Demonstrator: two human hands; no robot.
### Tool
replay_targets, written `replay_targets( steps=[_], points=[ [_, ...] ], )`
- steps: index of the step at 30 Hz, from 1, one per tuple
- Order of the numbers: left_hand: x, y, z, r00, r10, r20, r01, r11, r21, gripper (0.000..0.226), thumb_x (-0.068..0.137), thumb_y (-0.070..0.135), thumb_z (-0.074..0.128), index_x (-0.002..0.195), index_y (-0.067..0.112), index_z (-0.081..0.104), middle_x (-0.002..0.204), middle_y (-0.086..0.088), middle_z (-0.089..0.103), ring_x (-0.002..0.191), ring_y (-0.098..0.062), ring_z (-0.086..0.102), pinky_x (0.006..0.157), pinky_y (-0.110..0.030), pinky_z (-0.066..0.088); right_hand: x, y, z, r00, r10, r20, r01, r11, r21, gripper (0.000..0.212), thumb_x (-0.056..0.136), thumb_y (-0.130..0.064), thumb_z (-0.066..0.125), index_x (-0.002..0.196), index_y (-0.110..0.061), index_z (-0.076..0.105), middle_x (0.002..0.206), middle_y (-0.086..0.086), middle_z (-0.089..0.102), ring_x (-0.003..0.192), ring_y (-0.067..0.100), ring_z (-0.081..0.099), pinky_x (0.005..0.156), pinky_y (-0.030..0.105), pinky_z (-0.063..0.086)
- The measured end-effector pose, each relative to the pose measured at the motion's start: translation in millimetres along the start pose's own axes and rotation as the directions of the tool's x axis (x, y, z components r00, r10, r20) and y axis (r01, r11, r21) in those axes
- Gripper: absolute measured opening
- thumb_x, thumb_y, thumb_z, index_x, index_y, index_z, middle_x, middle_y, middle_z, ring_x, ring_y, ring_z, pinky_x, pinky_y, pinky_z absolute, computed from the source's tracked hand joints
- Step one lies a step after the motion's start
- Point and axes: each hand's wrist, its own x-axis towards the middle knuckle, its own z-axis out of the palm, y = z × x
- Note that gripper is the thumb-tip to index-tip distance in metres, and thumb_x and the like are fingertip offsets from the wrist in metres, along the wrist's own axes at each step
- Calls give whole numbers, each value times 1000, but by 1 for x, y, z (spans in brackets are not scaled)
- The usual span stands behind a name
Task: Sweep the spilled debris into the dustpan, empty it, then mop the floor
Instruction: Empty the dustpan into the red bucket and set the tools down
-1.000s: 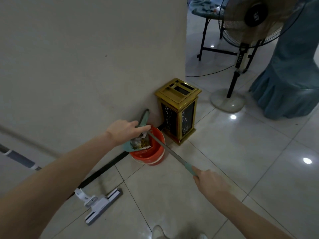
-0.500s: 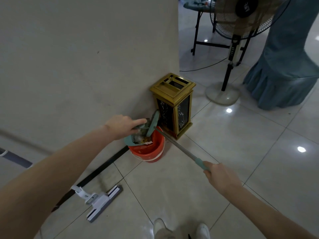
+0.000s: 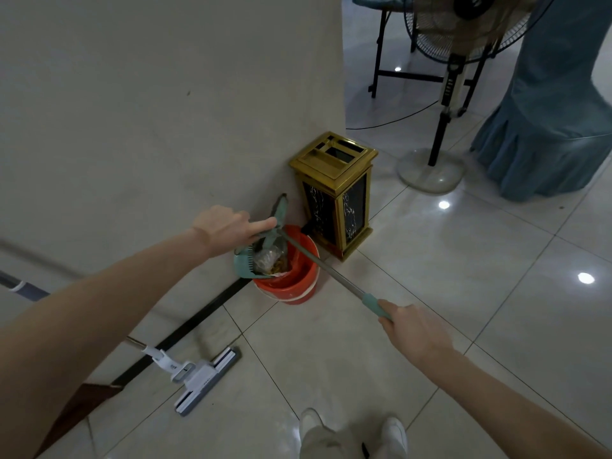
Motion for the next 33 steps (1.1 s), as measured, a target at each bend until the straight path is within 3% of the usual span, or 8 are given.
replay_targets(
  steps=[6, 14, 18, 25, 30, 33],
  points=[
    [-1, 10, 9, 1000, 1, -1, -1, 1000, -18, 58, 103, 36, 38, 131, 42, -12, 95, -7, 51, 73, -26, 63, 61, -37, 53, -4, 6, -2, 1000, 9, 9, -8, 999, -35, 37, 102, -34, 38, 138, -28, 42, 80, 3, 48, 71, 26, 49, 61, 32, 40],
    [-2, 18, 4, 999, -51, -8, 52, 998, 22, 58, 103, 35, 38, 137, 41, -9, 94, -6, 50, 68, -23, 60, 53, -34, 47, -10, 11, 3, 999, 36, -34, -31, 991, 131, 33, 99, -37, 43, 131, -34, 49, 82, 4, 63, 72, 26, 60, 56, 32, 45],
    [-4, 9, 1, 995, -97, -4, 97, 995, 22, 50, 103, 42, 24, 150, 37, 6, 101, -8, 55, 75, -27, 62, 58, -35, 46, -5, -10, 15, 1000, 24, -3, -23, 991, 129, 35, 100, -36, 42, 134, -32, 46, 78, 3, 53, 67, 24, 51, 56, 30, 40],
    [-10, 6, 9, 991, -136, -14, 136, 991, 14, 49, 101, 46, 24, 147, 37, 9, 99, -7, 59, 78, -27, 63, 61, -36, 49, -8, 1, 13, 999, 16, 52, -12, 997, -74, 38, 104, -31, 34, 141, -25, 35, 63, -4, 29, 70, 25, 46, 60, 34, 39],
    [-13, 17, 15, 992, -128, -14, 127, 991, -53, 46, 102, 41, 30, 135, 39, -2, 96, -7, 56, 71, -27, 62, 61, -37, 54, -12, 24, 3, 999, 46, 8, -46, 999, 7, 37, 101, -31, 40, 138, -27, 45, 76, 4, 55, 67, 26, 56, 64, 37, 52],
    [-13, 23, 14, 995, -102, -21, 102, 994, -26, 48, 103, 39, 31, 140, 38, -1, 96, -6, 54, 71, -24, 61, 59, -36, 52, -19, 30, 6, 998, 60, -17, -58, 993, 101, 35, 99, -34, 45, 134, -29, 51, 79, 7, 64, 68, 26, 62, 63, 36, 54]
  ],
)
